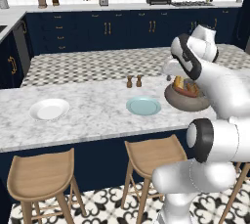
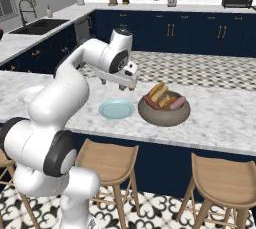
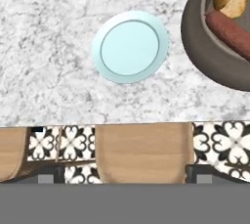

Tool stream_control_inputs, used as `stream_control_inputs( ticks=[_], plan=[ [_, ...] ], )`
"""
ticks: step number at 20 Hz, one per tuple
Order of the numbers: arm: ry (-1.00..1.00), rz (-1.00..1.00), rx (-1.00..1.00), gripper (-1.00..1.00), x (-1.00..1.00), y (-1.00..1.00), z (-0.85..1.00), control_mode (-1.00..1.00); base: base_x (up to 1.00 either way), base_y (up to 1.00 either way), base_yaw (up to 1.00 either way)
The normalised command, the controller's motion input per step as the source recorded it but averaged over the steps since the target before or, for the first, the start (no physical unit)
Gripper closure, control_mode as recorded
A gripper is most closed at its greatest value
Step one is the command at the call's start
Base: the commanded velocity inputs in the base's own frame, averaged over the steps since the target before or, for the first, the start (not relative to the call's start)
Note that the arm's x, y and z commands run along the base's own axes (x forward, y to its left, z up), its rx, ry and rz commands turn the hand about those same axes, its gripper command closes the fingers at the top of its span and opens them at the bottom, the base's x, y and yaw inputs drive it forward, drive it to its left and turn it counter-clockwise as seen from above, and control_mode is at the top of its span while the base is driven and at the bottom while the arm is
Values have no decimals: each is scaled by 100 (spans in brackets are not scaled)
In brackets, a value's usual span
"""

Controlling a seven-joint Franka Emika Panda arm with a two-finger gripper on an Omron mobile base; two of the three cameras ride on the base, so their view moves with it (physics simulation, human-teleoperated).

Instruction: Place one bun and one sausage from the bowl on each plate.

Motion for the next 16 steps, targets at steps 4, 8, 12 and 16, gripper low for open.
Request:
stream_control_inputs(
  ticks=[4, 8, 12, 16],
  plan=[
    [-1, -25, 0, -100, 94, -73, -28, -100, 0, 0, 0],
    [0, -35, 0, -100, 100, -85, -66, -100, 0, 0, 0],
    [1, -31, -2, -100, 99, -79, -61, -100, 0, 0, 0],
    [-3, -12, -14, -100, 75, -18, -34, -100, 0, 0, 0]
  ],
)
